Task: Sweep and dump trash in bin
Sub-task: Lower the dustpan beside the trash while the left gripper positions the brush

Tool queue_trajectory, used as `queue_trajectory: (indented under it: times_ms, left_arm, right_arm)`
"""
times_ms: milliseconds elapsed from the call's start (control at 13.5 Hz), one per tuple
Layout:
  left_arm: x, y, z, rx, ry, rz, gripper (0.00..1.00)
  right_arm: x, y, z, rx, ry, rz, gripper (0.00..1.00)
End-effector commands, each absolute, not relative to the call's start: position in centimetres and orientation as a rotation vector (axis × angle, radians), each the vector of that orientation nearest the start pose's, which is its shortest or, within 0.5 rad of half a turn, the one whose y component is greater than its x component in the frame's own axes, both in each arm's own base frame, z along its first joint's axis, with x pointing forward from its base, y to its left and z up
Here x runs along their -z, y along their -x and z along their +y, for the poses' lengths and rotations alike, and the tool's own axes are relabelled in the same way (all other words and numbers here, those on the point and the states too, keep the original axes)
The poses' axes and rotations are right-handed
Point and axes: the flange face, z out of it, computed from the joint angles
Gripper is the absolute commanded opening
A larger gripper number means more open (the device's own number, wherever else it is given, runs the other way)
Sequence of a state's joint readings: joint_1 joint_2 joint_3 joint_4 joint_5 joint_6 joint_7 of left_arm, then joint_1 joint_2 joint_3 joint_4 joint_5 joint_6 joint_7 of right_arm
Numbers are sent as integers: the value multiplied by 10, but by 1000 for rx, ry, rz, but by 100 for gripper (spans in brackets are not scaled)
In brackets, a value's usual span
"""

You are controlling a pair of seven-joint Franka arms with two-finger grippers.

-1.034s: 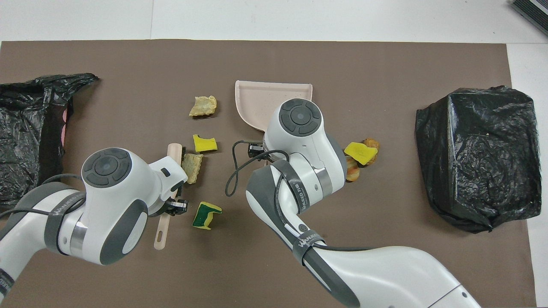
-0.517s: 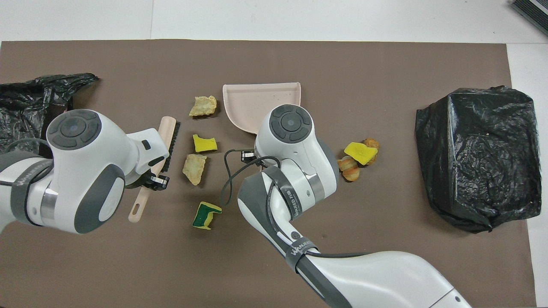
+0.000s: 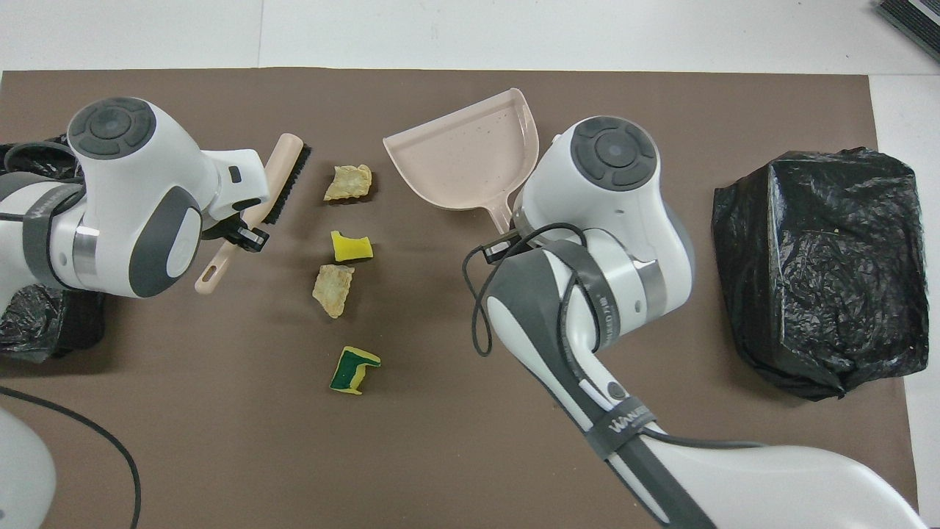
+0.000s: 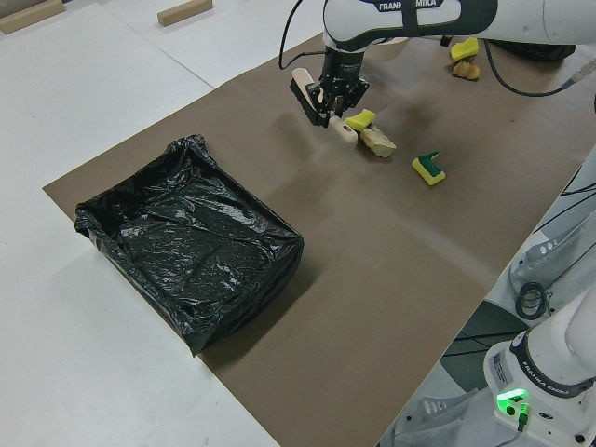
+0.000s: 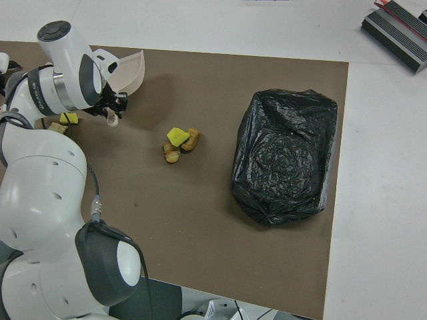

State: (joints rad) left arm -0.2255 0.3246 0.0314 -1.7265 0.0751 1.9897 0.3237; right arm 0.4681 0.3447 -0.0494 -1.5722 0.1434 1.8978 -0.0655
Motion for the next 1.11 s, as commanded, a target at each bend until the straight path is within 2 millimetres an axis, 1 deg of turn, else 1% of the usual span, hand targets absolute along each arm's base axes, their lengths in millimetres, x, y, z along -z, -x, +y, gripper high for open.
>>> queue_trajectory:
  times_ms: [0,74,148,296,369,443,517,665,739,813,887,1034]
  left_arm:
    - [-385,-657,-108,-46,2912,902,0]
    - [-376,-664,-111,-47,2902,921,0]
    - [-373,-668,-114,-40,2898,932,0]
    - [-370,-665,-124,-38,2865,1023,0]
    - [-368,-662,-124,-41,2846,1088,0]
    - [-364,-657,-131,-55,2829,1151,0]
    - [-363,-649,-137,-68,2802,1226,0]
    - [-355,-633,-140,-116,2763,1334,0]
    - [-352,-624,-139,-149,2755,1362,0]
    - [-348,-616,-142,-176,2752,1374,0]
    - [-346,-603,-155,-207,2735,1408,0]
    - [-344,-578,-167,-261,2727,1426,0]
  right_arm:
    - [-444,-584,260,-84,2949,-956,0]
    - [-443,-582,256,-86,2961,-1060,0]
    - [-443,-580,253,-93,2938,-1182,0]
    - [-435,-576,243,-126,2824,-1423,0]
    - [-433,-577,235,-136,2752,-1554,0]
    - [-429,-577,225,-151,2693,-1642,0]
    - [-426,-576,219,-159,2679,-1673,0]
    - [-423,-571,218,-156,2678,-1734,0]
    - [-421,-566,217,-166,2645,-1787,0]
    - [-418,-562,215,-182,2602,-1842,0]
    - [-416,-559,214,-183,2571,-1881,0]
    - [-410,-546,215,-168,2555,-1905,0]
